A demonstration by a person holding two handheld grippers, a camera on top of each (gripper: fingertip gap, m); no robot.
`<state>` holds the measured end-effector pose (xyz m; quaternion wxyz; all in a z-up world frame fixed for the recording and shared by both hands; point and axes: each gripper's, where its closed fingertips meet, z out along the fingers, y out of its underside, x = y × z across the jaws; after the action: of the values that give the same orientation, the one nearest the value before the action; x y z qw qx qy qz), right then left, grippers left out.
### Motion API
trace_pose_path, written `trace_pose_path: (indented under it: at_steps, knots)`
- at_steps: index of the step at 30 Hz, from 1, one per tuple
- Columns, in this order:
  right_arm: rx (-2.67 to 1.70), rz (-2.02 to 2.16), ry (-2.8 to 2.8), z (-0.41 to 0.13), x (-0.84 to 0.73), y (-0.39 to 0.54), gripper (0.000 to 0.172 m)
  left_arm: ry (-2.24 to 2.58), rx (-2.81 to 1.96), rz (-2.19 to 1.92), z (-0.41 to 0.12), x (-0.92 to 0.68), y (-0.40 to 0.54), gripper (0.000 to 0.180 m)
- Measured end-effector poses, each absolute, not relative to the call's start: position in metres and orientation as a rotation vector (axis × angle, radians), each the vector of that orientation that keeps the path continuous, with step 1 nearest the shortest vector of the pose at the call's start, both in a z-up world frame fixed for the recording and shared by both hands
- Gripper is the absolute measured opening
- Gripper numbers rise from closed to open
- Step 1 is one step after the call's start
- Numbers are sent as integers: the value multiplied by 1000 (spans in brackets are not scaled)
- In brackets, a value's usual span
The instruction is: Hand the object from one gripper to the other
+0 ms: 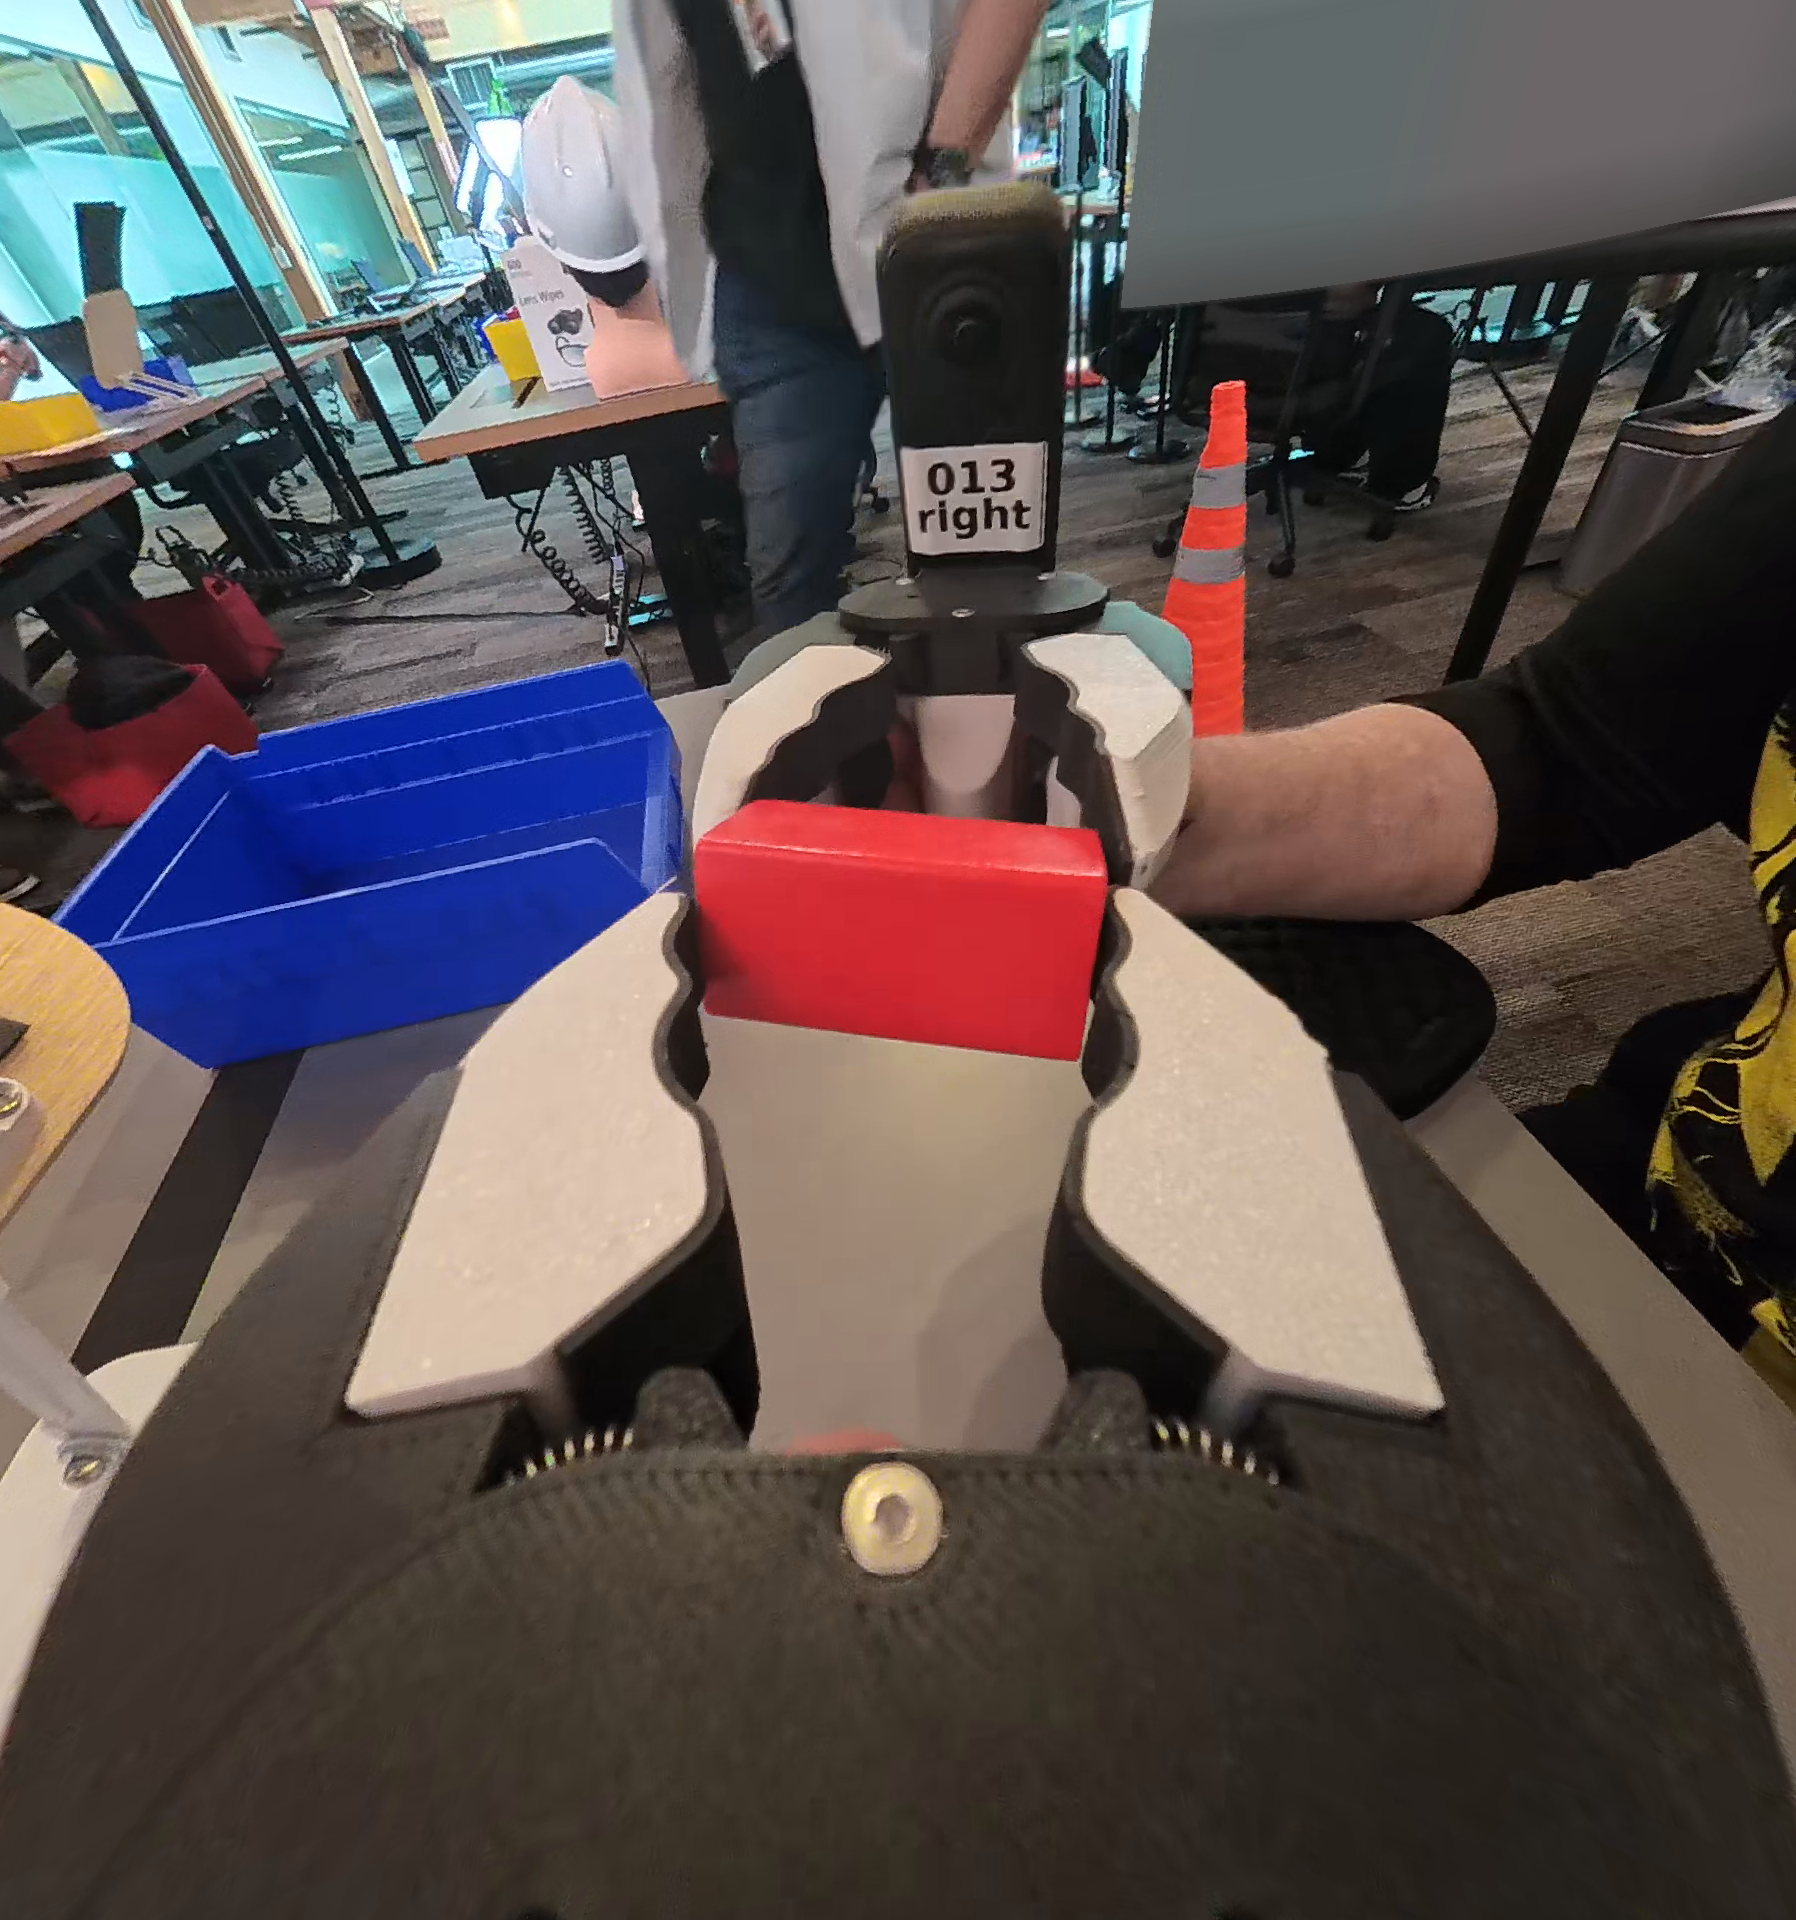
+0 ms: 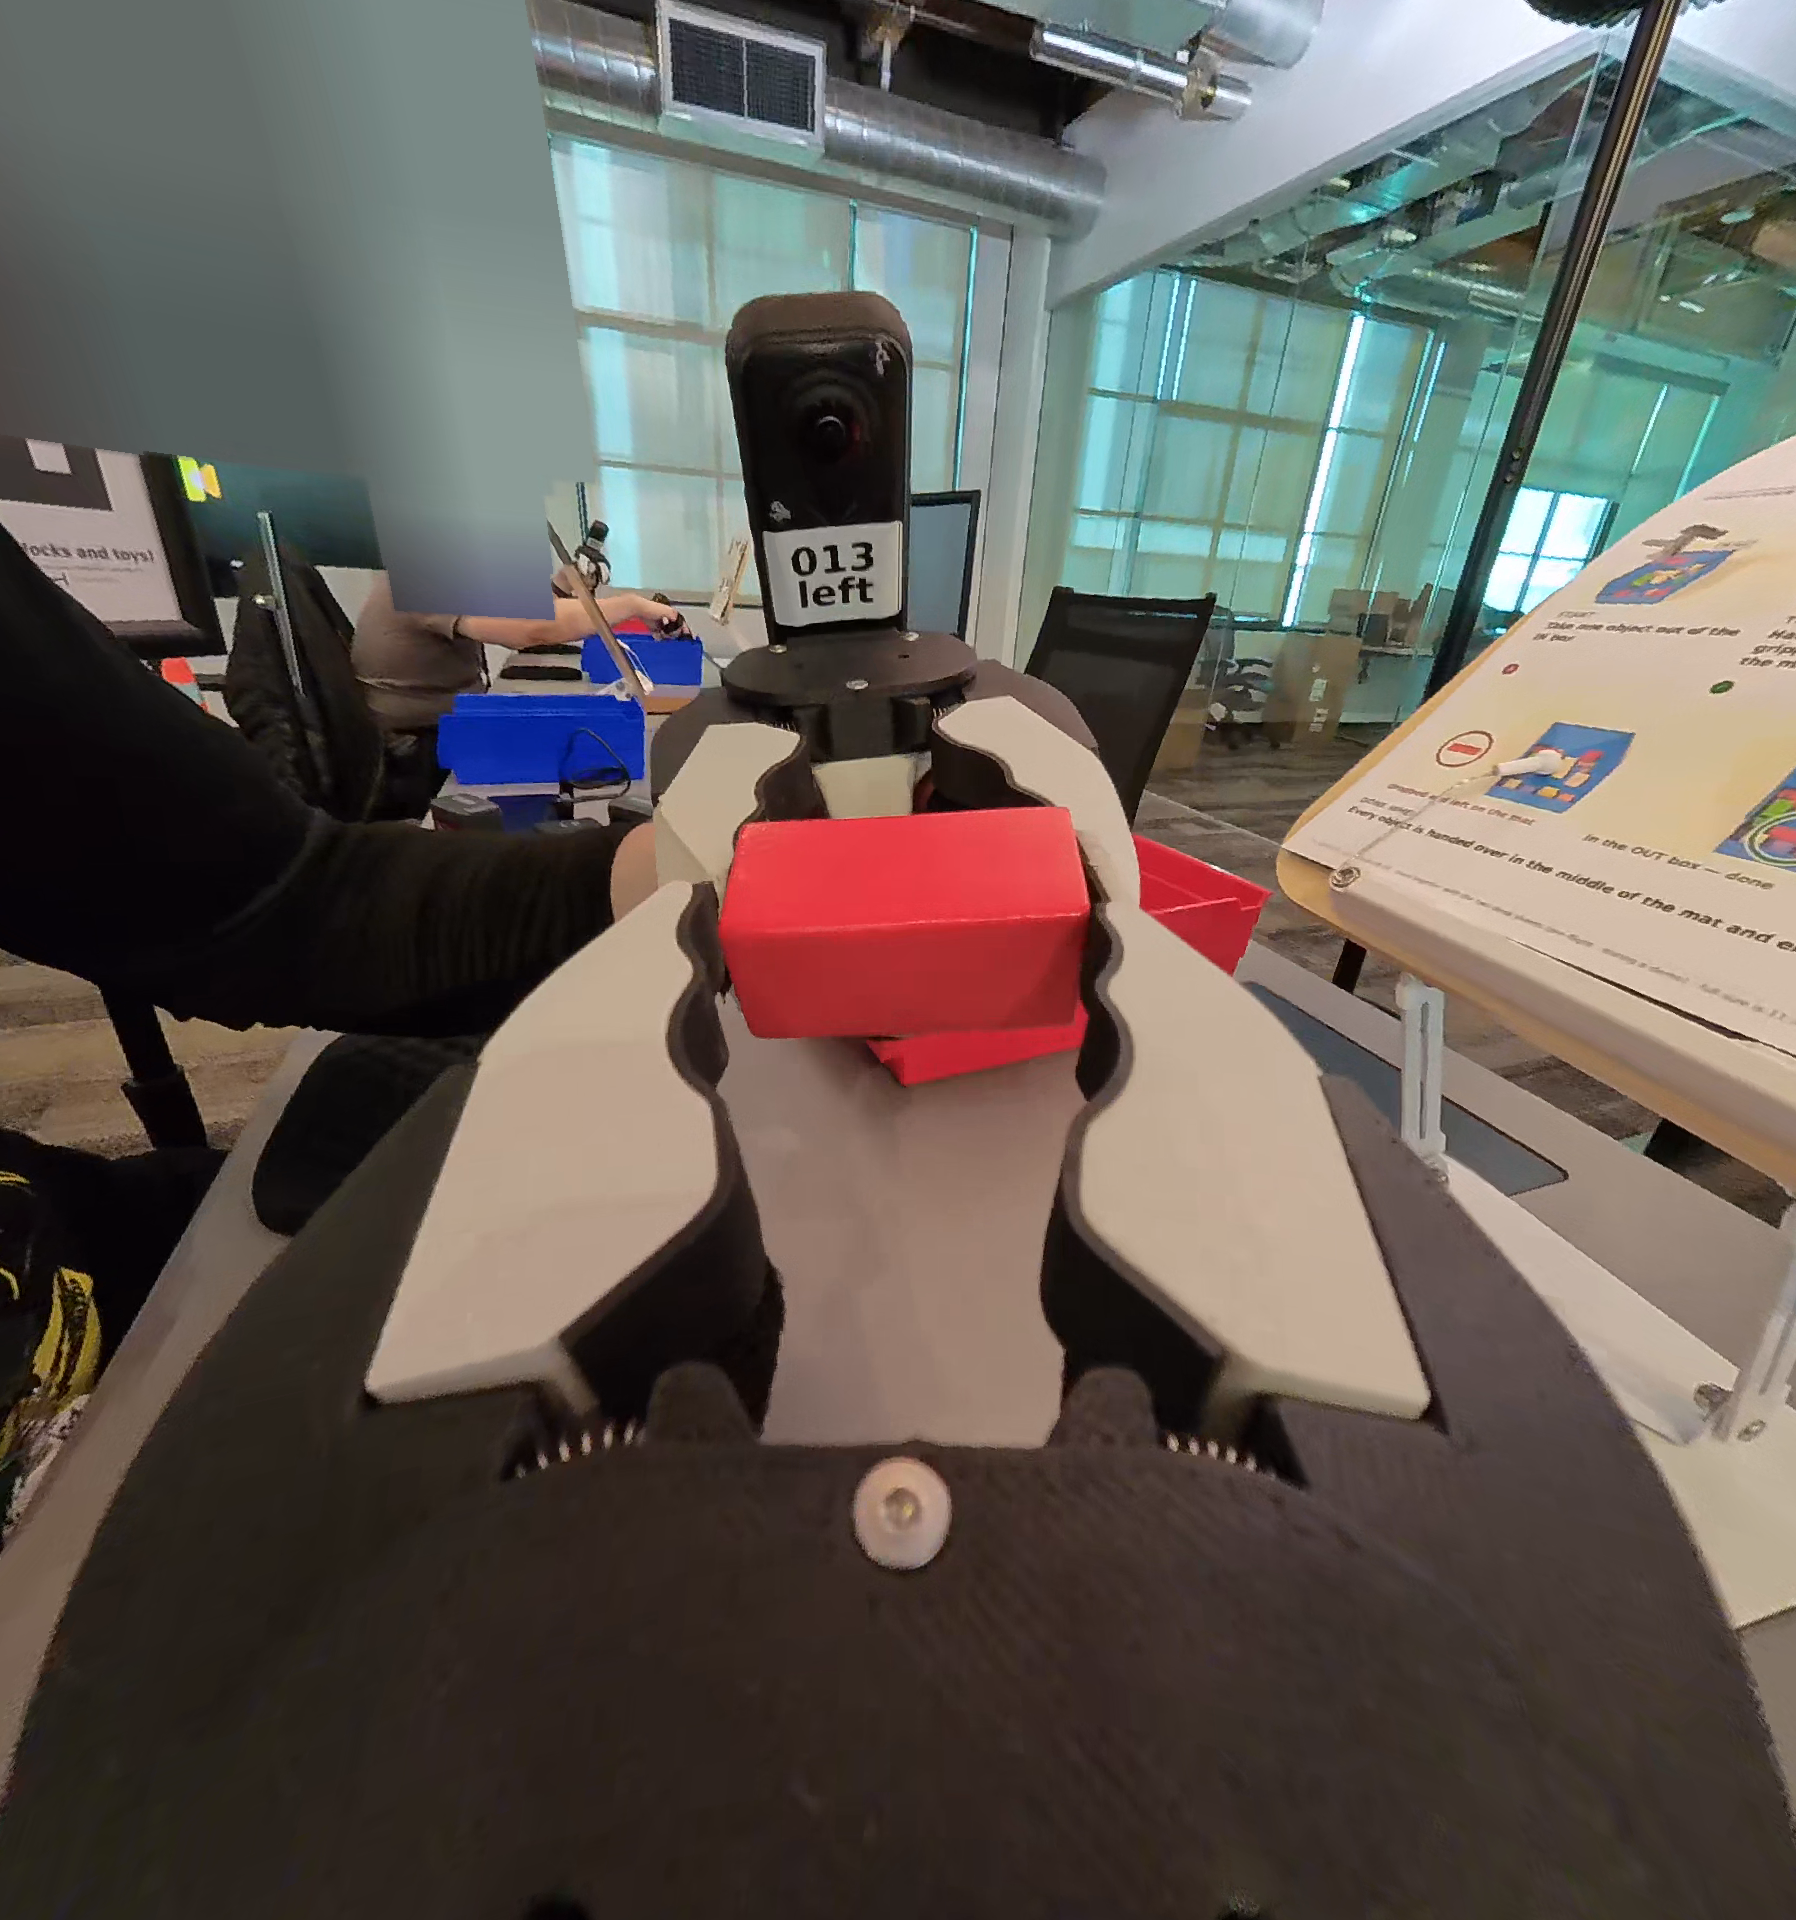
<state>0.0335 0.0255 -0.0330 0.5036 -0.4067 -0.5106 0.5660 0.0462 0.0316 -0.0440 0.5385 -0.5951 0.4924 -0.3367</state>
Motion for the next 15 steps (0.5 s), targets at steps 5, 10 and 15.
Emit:
trace_pose_path:
  at_steps: [5, 10, 15]
  knots:
    - [-976, 1427, -1206, -31, 37, 27, 65, 1147, -1387, -854, -38, 49, 32, 71]
    - [-962, 1489, -1165, -28, 41, 28, 64, 1120, -1369, -909, -36, 52, 31, 71]
    - [-958, 1531, -1120, -25, 43, 30, 64, 1084, -1367, -942, -32, 54, 32, 71]
